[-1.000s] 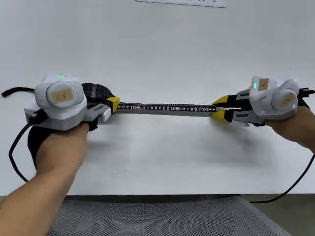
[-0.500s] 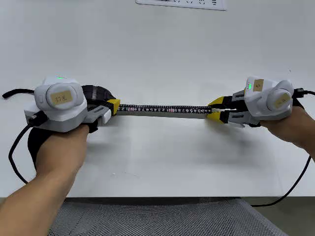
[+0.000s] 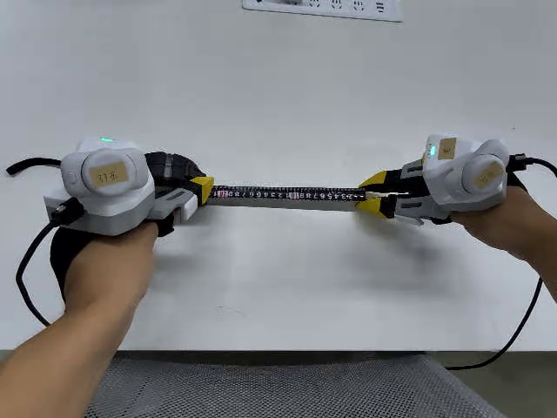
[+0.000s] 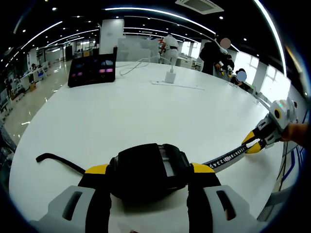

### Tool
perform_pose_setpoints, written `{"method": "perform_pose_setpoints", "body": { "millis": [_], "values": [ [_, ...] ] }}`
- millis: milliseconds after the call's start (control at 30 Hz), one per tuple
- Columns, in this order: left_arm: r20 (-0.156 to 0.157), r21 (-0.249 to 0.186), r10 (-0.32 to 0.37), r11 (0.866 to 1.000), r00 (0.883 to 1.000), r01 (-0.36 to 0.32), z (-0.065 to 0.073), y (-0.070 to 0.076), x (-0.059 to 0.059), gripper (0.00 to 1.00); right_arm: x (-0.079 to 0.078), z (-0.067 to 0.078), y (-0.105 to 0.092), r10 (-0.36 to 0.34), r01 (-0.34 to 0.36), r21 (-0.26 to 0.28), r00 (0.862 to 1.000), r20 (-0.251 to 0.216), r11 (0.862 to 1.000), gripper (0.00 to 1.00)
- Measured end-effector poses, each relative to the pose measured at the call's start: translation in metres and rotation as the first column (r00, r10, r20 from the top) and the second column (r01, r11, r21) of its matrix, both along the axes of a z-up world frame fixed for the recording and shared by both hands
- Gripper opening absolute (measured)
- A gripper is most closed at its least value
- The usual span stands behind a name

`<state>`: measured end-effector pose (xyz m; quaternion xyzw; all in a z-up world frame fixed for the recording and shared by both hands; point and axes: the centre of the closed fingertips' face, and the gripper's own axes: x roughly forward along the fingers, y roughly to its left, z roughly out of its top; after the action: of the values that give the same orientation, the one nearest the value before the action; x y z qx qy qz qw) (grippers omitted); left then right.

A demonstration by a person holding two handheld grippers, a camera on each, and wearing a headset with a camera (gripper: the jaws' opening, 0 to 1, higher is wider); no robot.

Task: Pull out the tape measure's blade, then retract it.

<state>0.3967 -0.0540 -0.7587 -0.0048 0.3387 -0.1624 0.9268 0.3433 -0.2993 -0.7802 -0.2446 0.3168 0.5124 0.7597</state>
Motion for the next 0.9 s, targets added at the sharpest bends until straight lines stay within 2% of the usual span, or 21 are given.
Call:
{"method": "perform_pose_setpoints", "body": {
  "millis": [900],
  "values": [
    [-0.004,-0.021,0.006,1.0,1.0,-0.006,0.0,0.0,0.0,0.59,0.007,-0.002,0.023,0.02,-0.02,0.028,1.0,-0.006,0.999,0.09]
  ]
}}
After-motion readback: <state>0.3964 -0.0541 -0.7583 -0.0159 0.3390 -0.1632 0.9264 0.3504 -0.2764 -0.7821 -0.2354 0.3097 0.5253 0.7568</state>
